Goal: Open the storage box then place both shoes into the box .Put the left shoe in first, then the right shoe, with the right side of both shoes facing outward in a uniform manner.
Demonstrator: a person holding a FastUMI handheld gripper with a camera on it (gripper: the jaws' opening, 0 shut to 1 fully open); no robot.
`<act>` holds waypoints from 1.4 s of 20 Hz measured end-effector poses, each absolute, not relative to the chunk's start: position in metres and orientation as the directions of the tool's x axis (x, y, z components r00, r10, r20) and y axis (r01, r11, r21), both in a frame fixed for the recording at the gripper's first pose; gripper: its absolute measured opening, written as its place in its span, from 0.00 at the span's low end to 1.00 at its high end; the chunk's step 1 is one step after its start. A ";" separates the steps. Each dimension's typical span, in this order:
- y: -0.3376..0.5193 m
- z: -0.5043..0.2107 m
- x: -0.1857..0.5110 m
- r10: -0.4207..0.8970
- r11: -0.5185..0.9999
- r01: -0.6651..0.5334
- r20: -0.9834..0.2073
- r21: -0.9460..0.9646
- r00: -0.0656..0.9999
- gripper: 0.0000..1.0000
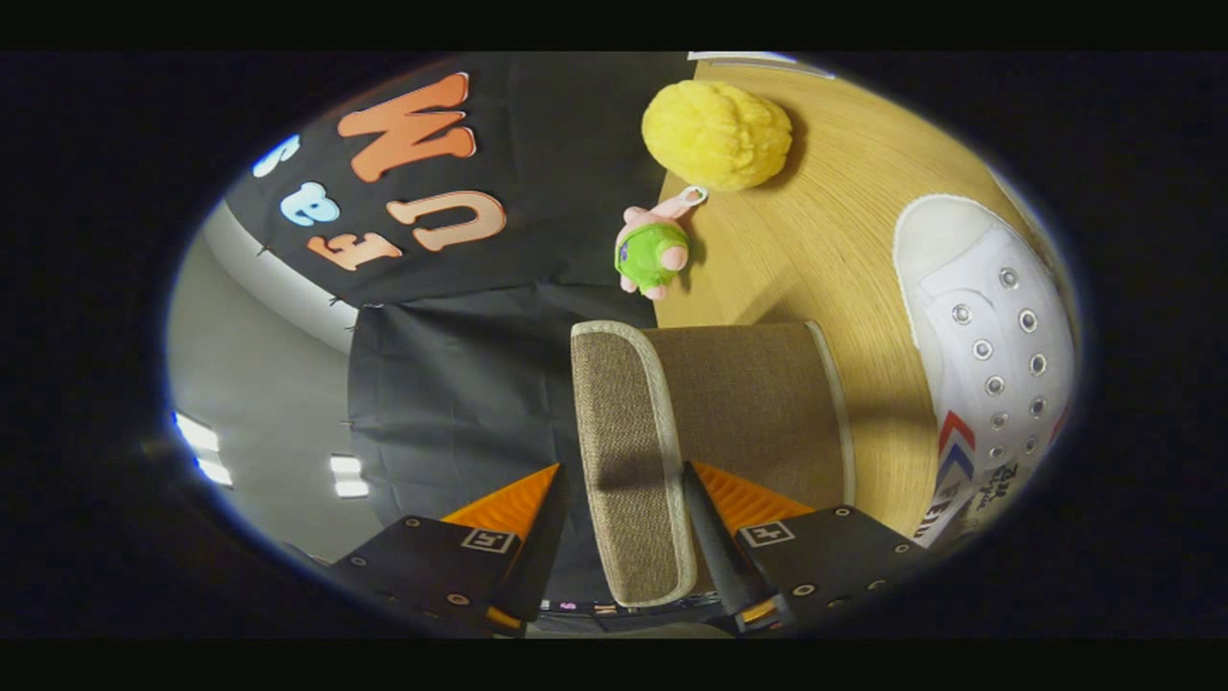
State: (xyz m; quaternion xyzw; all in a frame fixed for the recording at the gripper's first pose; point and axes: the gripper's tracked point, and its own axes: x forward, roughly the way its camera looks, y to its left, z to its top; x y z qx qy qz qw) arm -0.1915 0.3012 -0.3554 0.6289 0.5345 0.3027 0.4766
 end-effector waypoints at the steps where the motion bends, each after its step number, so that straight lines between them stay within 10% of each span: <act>1: 0.302 -0.356 -0.192 0.961 0.027 0.379 -0.129 0.925 0.246 0.65; 6: 0.303 -0.358 -0.195 0.952 0.063 0.359 -0.164 0.931 0.257 0.31; 28: 0.322 -0.325 -0.194 0.968 0.004 0.362 -0.094 0.932 0.232 0.05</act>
